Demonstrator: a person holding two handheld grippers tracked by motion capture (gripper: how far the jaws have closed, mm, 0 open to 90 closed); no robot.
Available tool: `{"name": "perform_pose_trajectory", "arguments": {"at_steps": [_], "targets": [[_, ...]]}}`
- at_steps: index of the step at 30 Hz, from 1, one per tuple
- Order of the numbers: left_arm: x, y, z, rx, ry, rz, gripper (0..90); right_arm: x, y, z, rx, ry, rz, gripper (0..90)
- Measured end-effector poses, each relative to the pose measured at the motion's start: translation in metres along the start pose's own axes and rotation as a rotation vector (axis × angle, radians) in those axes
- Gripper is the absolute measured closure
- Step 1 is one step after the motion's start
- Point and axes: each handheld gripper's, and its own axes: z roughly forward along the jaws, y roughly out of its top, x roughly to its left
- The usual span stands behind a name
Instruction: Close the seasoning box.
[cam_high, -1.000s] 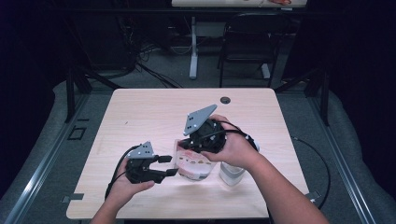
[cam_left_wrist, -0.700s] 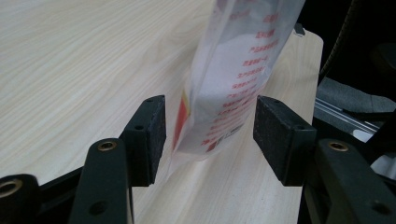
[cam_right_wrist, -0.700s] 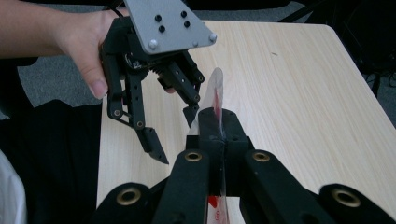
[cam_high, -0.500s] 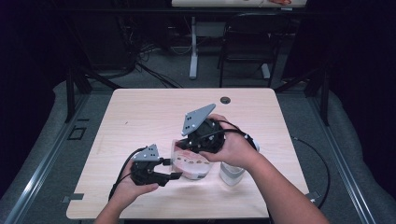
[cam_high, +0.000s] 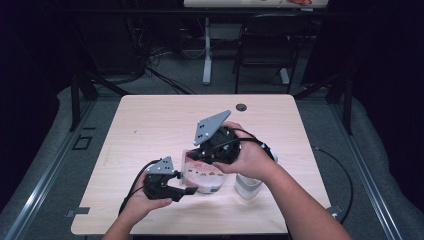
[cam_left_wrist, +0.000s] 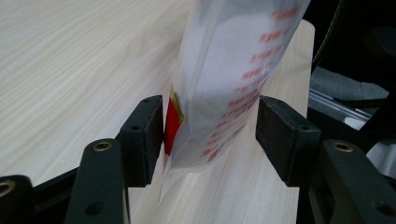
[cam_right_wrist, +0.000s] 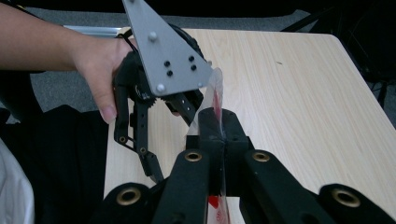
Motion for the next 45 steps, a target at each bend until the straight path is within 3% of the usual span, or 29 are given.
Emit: {"name": "perform_pose_trajectory", "arguments": {"at_steps": [11, 22, 35, 45], "targets": [[0.001, -0.004, 0.013, 0.001, -0.02, -0.007, 39.1, 0.0, 0.003, -0.003, -0.022, 0.007, -0.003, 90.0], [0.005, -0.008, 0.014, -0.025, -0.021, -0.011, 38.5, 0.002, 0.006, -0.004, -0.028, 0.001, -0.008, 90.0], [0.004, -0.008, 0.012, -0.005, -0.032, -0.026, 52.6, 0.0, 0.003, -0.005, -0.026, 0.006, -0.005, 90.0], [0.002, -0.008, 0.012, 0.008, -0.047, -0.012, 58.6, -0.001, -0.003, -0.009, -0.03, 0.001, 0.006, 90.0]]}}
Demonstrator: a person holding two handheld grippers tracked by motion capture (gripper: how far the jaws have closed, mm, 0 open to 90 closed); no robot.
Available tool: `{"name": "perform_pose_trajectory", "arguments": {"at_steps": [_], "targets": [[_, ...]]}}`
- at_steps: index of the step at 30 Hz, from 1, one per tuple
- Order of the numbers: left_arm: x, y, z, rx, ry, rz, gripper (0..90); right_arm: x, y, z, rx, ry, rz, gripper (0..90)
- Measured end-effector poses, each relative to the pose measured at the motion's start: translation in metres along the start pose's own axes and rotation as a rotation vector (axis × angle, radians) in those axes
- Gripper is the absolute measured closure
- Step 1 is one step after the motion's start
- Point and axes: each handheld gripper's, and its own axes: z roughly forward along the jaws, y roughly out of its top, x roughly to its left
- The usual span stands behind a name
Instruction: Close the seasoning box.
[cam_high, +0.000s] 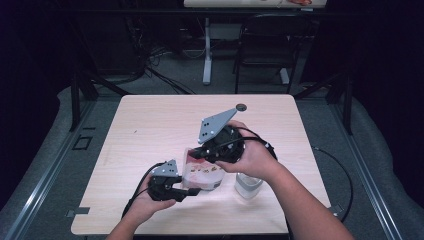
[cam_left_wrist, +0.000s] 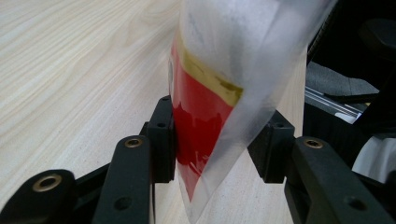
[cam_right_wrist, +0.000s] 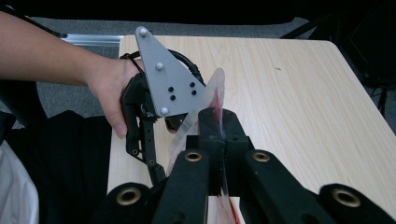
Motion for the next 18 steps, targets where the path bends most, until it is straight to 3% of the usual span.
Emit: {"name": "perform_pose_trajectory", "arguments": {"at_steps": [18], "targets": [[0.002, 0.004, -0.015, 0.087, 0.023, 0.015, 62.7, -0.003, -0.011, -0.003, -0.028, 0.004, 0.023, 89.5]]}}
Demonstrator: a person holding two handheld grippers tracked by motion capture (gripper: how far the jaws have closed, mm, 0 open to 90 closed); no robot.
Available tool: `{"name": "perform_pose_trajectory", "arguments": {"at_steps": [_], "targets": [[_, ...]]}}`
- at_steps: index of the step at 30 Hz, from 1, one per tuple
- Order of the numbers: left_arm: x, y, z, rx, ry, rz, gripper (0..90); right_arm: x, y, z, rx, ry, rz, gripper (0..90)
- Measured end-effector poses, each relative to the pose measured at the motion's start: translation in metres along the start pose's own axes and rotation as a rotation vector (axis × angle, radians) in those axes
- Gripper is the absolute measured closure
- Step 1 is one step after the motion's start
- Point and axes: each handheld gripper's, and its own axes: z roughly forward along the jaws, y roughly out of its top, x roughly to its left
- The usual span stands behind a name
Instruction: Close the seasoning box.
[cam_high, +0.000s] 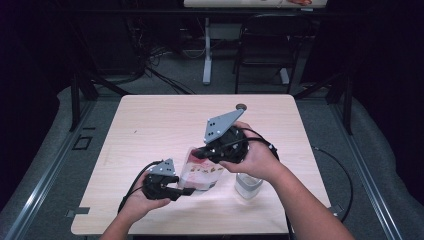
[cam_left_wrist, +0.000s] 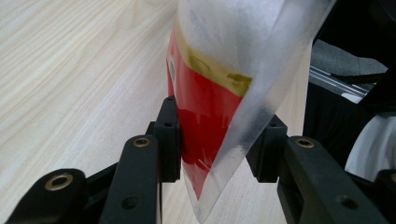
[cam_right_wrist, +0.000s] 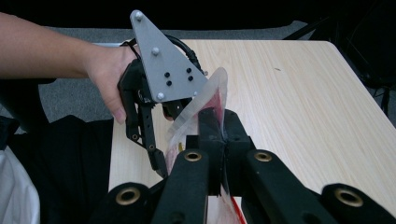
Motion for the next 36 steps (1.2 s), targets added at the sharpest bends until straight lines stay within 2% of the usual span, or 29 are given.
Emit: {"name": "perform_pose_trajectory", "arguments": {"at_steps": [3, 9, 21, 23, 24, 26, 28, 29, 33, 35, 36], "targets": [[0.001, 0.0, -0.002, 0.0, 0.001, -0.004, 63.5, 0.0, -0.002, -0.001, -0.009, -0.002, 0.001, 89.1], [0.001, -0.001, -0.004, 0.029, 0.005, -0.007, 64.3, 0.0, -0.005, -0.002, 0.008, -0.012, 0.006, 87.6], [-0.001, 0.006, -0.007, 0.076, 0.024, 0.0, 64.9, -0.001, -0.018, -0.009, -0.02, -0.033, 0.032, 84.8], [-0.001, 0.006, -0.008, 0.081, 0.014, -0.004, 65.1, -0.001, -0.021, -0.01, -0.019, -0.038, 0.039, 84.6], [-0.002, 0.007, -0.008, 0.083, 0.021, -0.003, 65.2, -0.001, -0.022, -0.011, -0.017, -0.04, 0.037, 84.7], [-0.001, 0.008, -0.009, 0.084, 0.006, -0.002, 65.3, -0.001, -0.023, -0.012, -0.017, -0.04, 0.04, 86.2], [-0.002, 0.009, -0.011, 0.088, 0.022, 0.0, 65.4, -0.001, -0.025, -0.013, -0.026, -0.039, 0.043, 88.6], [-0.002, 0.011, -0.012, 0.091, 0.013, 0.004, 65.5, -0.001, -0.025, -0.014, -0.027, -0.04, 0.041, 89.4], [-0.003, 0.015, -0.016, 0.098, 0.024, 0.009, 65.5, 0.001, -0.026, -0.019, -0.043, -0.043, 0.043, 90.0], [-0.003, 0.017, -0.017, 0.094, 0.016, 0.014, 65.6, 0.001, -0.027, -0.02, -0.054, -0.045, 0.042, 90.0], [-0.004, 0.018, -0.019, 0.104, 0.027, 0.012, 65.6, 0.001, -0.027, -0.021, -0.058, -0.045, 0.041, 90.0]]}}
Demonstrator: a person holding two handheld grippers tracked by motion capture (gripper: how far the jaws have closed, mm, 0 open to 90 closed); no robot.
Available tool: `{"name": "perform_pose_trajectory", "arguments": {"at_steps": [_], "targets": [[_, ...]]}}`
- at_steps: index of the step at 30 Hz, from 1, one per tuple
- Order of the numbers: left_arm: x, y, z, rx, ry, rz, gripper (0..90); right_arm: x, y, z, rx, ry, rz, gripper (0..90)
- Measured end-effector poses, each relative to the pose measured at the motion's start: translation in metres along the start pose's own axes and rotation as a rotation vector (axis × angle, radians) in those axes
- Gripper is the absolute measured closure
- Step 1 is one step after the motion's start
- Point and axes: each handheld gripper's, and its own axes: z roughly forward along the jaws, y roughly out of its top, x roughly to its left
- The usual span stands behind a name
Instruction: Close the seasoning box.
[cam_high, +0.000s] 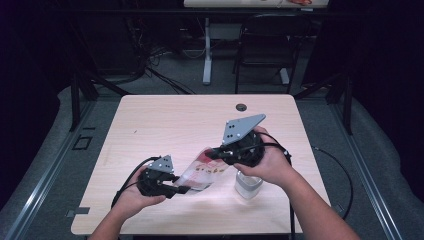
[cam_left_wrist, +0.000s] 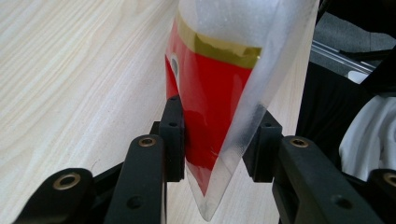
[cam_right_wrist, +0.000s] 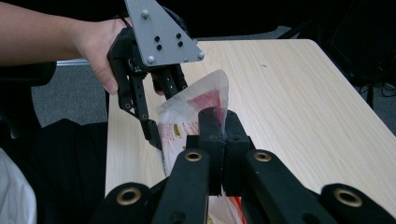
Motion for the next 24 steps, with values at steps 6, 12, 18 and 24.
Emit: {"name": "perform_pose_trajectory", "arguments": {"at_steps": [6, 12, 18, 24], "targets": [[0.0, 0.002, -0.002, 0.001, -0.013, 0.001, 65.8, -0.001, -0.004, -0.003, -0.017, -0.005, 0.015, 90.0], [0.0, 0.001, -0.004, 0.011, -0.02, -0.004, 65.9, -0.001, -0.008, -0.003, -0.025, -0.007, 0.026, 90.0], [0.0, -0.001, -0.003, 0.03, -0.026, -0.004, 66.0, 0.001, -0.015, -0.001, -0.038, -0.014, 0.032, 90.0], [0.001, -0.004, 0.0, 0.054, -0.027, -0.005, 66.1, 0.003, -0.023, 0.002, -0.034, -0.015, 0.035, 90.0]]}}
